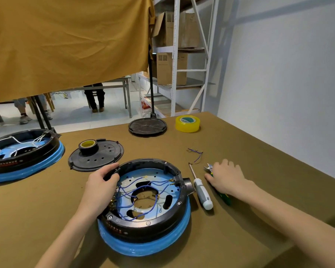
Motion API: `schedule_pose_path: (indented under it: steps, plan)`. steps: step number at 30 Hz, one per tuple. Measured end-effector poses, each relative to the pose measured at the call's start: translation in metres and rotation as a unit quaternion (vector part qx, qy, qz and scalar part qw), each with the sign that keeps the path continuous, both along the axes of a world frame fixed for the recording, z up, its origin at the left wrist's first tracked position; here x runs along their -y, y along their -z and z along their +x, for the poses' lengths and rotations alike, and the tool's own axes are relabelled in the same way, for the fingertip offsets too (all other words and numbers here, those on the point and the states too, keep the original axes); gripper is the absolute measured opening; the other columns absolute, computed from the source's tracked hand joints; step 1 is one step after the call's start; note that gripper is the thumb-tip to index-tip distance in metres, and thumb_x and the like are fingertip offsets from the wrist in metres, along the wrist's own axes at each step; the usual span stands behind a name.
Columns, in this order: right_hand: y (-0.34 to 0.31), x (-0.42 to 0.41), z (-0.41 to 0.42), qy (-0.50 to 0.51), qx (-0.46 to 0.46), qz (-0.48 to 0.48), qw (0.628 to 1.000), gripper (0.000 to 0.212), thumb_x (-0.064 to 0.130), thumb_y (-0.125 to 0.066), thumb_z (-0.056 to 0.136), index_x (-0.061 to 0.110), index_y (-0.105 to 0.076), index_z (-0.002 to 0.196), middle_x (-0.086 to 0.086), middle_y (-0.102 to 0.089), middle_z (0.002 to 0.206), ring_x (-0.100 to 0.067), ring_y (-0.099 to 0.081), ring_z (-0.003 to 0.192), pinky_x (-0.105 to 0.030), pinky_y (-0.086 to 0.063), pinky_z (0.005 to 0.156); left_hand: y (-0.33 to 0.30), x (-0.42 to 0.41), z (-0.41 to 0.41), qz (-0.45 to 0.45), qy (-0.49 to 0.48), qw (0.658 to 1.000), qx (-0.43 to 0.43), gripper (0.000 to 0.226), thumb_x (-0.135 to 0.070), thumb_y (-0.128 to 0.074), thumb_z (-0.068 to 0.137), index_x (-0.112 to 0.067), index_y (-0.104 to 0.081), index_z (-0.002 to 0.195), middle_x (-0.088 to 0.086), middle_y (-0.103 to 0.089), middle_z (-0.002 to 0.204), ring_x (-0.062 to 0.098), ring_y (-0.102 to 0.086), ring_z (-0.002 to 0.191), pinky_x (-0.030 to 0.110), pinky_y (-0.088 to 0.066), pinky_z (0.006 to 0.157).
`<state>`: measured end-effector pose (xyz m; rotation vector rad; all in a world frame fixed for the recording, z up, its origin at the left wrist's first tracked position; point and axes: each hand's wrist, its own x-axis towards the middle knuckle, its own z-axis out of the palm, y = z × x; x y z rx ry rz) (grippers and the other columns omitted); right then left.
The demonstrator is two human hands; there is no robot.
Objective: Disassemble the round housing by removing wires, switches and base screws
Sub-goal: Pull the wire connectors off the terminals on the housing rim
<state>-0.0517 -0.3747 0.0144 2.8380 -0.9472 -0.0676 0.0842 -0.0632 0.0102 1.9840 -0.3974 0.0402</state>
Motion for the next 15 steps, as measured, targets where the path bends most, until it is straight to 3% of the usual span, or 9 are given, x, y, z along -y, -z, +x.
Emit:
schedule_pose_path:
  steps: [3, 5, 8, 10, 12, 14, 15]
  plan:
    - [0.0, -0.006, -0.005, -0.022, 0.048, 0.002, 0.999, 0.046, 0.051, -0.038, 0.106, 0.012, -0.051, 0.124, -0.015, -0.053, 0.125, -0.033, -0.058, 0.111, -0.045, -0.046, 0.096, 0.0, -0.001, 0.0, -0.005, 0.005, 1.0, 0.001, 0.041, -0.009, -0.055, 0.101, -0.02, -0.062, 0.14, -0.001, -0.065, 0.131, 0.004, -0.058, 0.104, 0.022, -0.043, 0.086]
    - [-0.005, -0.011, -0.008, -0.049, 0.097, 0.026, 0.994, 0.041, 0.049, -0.037, 0.107, 0.013, -0.05, 0.122, -0.013, -0.051, 0.121, -0.031, -0.061, 0.1, -0.044, -0.051, 0.091, -0.001, -0.002, 0.0, -0.003, 0.012, 1.0, -0.002, 0.041, -0.01, -0.055, 0.101, -0.019, -0.061, 0.141, 0.003, -0.062, 0.14, 0.012, -0.053, 0.121, 0.029, -0.04, 0.097]
    - [-0.018, -0.019, -0.008, -0.107, 0.203, 0.059, 0.971, 0.04, 0.047, -0.036, 0.108, 0.013, -0.05, 0.124, -0.011, -0.05, 0.114, -0.028, -0.06, 0.089, -0.043, -0.054, 0.083, -0.001, -0.006, 0.0, 0.012, 0.033, 0.999, 0.005, 0.041, -0.015, -0.055, 0.103, -0.019, -0.057, 0.144, 0.001, -0.06, 0.14, 0.014, -0.052, 0.124, 0.031, -0.04, 0.1]
    - [-0.03, -0.028, -0.005, -0.148, 0.297, 0.152, 0.931, 0.037, 0.044, -0.037, 0.108, 0.016, -0.054, 0.124, -0.008, -0.051, 0.11, -0.021, -0.058, 0.089, -0.035, -0.051, 0.081, 0.001, -0.012, -0.002, 0.016, 0.04, 0.999, 0.014, 0.039, -0.021, -0.053, 0.105, -0.02, -0.057, 0.144, -0.002, -0.06, 0.138, 0.012, -0.052, 0.123, 0.031, -0.04, 0.101]
    - [-0.044, -0.043, 0.002, -0.174, 0.367, 0.288, 0.867, 0.031, 0.041, -0.038, 0.108, 0.02, -0.06, 0.114, -0.002, -0.057, 0.104, -0.011, -0.056, 0.092, -0.022, -0.044, 0.075, 0.003, -0.019, -0.004, 0.006, 0.036, 0.999, 0.012, 0.036, -0.026, -0.05, 0.106, -0.022, -0.059, 0.141, -0.003, -0.062, 0.134, 0.013, -0.054, 0.125, 0.033, -0.043, 0.102]
    - [-0.056, -0.06, 0.013, -0.192, 0.368, 0.405, 0.815, 0.033, 0.039, -0.037, 0.109, 0.018, -0.062, 0.107, 0.003, -0.06, 0.093, -0.011, -0.061, 0.089, -0.017, -0.043, 0.069, 0.005, -0.025, -0.007, -0.011, 0.035, 0.999, 0.003, 0.032, -0.027, -0.048, 0.107, -0.025, -0.06, 0.137, -0.005, -0.064, 0.13, 0.015, -0.057, 0.124, 0.038, -0.047, 0.103]
    - [-0.058, -0.069, 0.017, -0.209, 0.34, 0.428, 0.811, 0.034, 0.04, -0.037, 0.108, 0.018, -0.063, 0.108, 0.004, -0.06, 0.091, -0.012, -0.064, 0.089, -0.017, -0.044, 0.069, 0.006, -0.028, -0.009, -0.016, 0.039, 0.999, 0.0, 0.033, -0.026, -0.049, 0.107, -0.025, -0.06, 0.138, -0.005, -0.065, 0.129, 0.014, -0.058, 0.123, 0.04, -0.048, 0.104]
